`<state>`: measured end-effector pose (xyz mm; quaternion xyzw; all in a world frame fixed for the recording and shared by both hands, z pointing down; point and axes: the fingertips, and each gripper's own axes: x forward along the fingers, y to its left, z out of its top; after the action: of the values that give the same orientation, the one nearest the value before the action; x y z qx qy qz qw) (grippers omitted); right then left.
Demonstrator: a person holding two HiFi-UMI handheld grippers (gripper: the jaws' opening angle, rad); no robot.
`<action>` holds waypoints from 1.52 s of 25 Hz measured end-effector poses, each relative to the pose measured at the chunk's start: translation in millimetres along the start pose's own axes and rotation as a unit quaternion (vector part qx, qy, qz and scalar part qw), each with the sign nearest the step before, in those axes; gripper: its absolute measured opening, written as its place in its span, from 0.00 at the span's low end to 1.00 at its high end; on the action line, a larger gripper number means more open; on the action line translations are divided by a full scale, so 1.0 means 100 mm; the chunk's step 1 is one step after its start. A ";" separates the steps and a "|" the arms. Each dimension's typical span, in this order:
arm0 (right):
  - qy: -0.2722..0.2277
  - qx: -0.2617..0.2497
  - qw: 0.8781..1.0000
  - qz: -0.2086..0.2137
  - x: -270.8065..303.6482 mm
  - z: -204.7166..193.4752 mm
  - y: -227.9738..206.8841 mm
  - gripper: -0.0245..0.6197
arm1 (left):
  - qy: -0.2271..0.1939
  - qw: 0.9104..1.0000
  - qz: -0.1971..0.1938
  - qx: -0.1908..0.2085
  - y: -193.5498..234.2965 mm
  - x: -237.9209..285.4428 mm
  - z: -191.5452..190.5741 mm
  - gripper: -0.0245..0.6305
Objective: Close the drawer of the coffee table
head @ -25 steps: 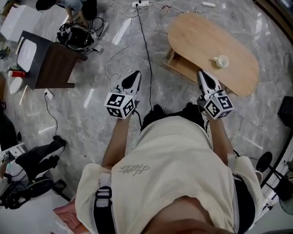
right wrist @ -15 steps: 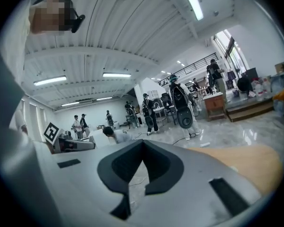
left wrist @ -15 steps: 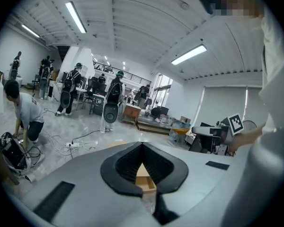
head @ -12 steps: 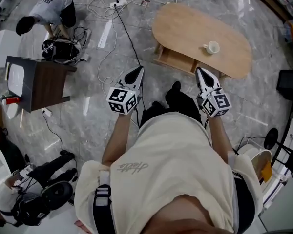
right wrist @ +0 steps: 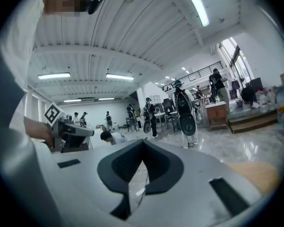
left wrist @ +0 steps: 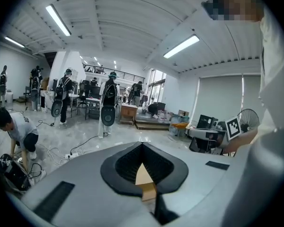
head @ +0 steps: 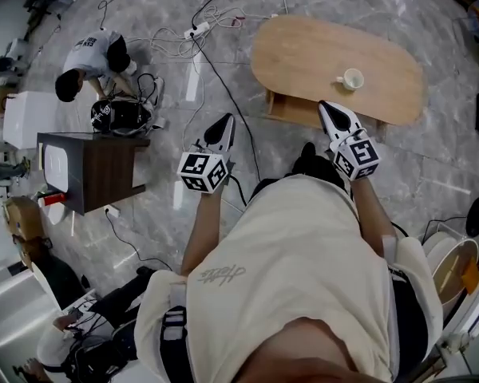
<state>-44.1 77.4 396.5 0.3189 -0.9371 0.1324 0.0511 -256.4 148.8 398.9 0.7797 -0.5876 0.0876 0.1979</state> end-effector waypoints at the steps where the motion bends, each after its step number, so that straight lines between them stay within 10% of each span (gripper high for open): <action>1: 0.008 -0.023 1.000 0.002 -0.01 0.00 -0.05 0.03 | -0.001 1.000 -0.001 -0.001 -0.03 0.08 0.04 0.04; 14: 0.021 -0.015 0.999 0.029 0.13 -0.15 -0.78 0.03 | 0.015 0.999 -0.026 0.010 -0.38 1.11 0.26 0.04; 38: 0.038 0.123 0.975 -0.181 0.36 -0.44 -1.09 0.03 | 0.075 0.979 -0.176 0.076 0.17 1.98 0.12 0.04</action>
<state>-5.7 -14.1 469.0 0.4816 -0.8380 0.2468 0.0700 -215.9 -34.5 464.7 0.8750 -0.4160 0.1542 0.1938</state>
